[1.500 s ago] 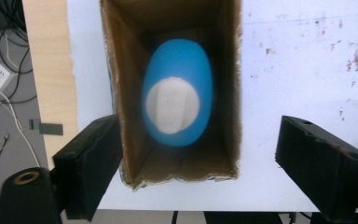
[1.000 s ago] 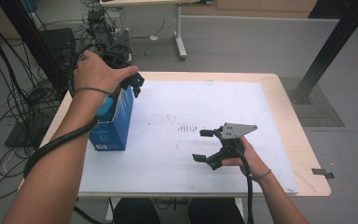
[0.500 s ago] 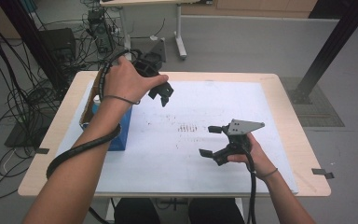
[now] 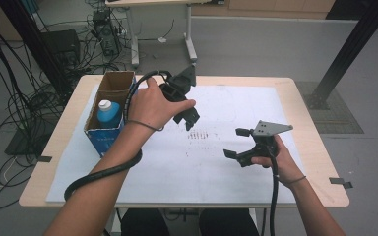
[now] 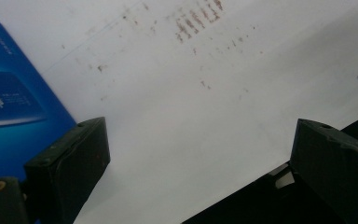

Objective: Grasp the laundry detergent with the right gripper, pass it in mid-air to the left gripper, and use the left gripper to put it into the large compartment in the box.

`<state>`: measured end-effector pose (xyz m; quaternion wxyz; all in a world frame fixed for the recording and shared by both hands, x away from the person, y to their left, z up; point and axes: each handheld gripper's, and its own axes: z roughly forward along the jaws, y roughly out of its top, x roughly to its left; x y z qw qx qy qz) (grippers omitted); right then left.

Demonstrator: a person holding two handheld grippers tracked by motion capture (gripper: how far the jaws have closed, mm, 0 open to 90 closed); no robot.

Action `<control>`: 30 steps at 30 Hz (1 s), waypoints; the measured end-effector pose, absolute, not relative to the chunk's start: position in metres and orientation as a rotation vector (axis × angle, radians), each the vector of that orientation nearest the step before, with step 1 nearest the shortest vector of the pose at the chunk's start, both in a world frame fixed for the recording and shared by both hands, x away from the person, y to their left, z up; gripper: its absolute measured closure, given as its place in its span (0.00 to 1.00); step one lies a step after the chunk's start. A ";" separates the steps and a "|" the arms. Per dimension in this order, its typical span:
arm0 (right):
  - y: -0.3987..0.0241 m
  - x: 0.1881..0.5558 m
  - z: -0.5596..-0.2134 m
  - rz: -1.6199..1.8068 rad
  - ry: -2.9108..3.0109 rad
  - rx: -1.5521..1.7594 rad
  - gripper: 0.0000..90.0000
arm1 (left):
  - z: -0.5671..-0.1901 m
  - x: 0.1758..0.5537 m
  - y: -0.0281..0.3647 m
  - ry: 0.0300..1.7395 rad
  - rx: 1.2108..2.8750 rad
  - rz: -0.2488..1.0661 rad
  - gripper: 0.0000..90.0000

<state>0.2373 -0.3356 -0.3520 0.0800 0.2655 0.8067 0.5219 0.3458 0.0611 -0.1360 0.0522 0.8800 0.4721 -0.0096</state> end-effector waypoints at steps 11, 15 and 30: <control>-0.350 0.233 -0.347 1.517 2.386 0.837 0.06 | -0.166 0.335 0.039 1.357 2.728 -0.076 0.06; -0.354 0.233 -0.344 1.499 2.377 0.849 0.06 | -0.181 0.332 0.034 1.355 2.740 -0.095 0.06; -0.356 0.237 -0.338 1.486 2.365 0.853 0.07 | -0.203 0.330 0.032 1.359 2.739 -0.122 0.06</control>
